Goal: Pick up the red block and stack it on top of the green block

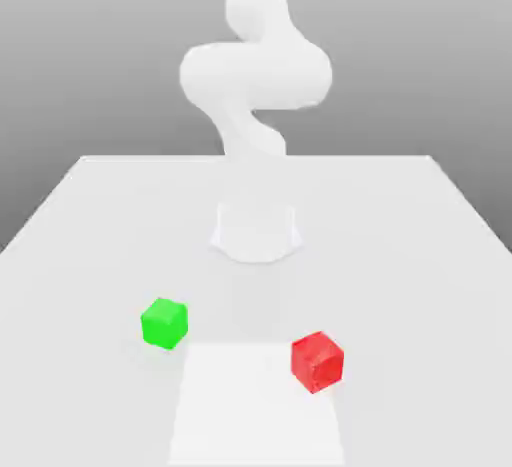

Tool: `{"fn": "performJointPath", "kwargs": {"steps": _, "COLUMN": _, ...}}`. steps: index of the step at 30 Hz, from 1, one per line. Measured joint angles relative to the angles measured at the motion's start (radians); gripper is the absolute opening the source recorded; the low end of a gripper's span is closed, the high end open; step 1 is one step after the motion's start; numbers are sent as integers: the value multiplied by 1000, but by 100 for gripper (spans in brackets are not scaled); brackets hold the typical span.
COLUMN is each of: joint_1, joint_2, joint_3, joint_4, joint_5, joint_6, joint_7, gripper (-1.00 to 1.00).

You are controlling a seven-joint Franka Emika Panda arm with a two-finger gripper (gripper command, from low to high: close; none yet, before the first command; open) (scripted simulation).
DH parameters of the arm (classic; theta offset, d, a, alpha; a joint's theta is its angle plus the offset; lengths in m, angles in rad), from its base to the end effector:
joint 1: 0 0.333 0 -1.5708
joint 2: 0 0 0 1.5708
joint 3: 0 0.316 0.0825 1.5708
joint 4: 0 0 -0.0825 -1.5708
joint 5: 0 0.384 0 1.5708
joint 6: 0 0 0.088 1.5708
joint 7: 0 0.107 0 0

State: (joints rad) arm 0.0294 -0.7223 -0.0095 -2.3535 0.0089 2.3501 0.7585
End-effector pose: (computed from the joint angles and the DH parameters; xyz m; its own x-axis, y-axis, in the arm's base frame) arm 0.3779 0.0065 0.6612 0.5612 -0.6830 0.4675 -0.5019 -0.7300 -0.4639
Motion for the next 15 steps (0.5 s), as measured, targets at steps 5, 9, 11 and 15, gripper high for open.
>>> {"fn": "performJointPath", "kwargs": {"steps": 5, "joint_1": 65, "joint_2": 187, "joint_3": -14, "joint_4": -122, "joint_5": 20, "joint_6": 117, "joint_7": -97, "gripper": 0}}
{"fn": "performJointPath", "kwargs": {"steps": 9, "joint_1": 111, "joint_2": 333, "joint_3": -15, "joint_4": -216, "joint_5": 33, "joint_6": 209, "joint_7": -171, "gripper": 0}}
{"fn": "performJointPath", "kwargs": {"steps": 11, "joint_1": 131, "joint_2": 409, "joint_3": -13, "joint_4": -265, "joint_5": 37, "joint_6": 256, "joint_7": -207, "gripper": 0}}
{"fn": "performJointPath", "kwargs": {"steps": 15, "joint_1": 163, "joint_2": 564, "joint_3": 3, "joint_4": -364, "joint_5": 32, "joint_6": 354, "joint_7": -272, "gripper": 0}}
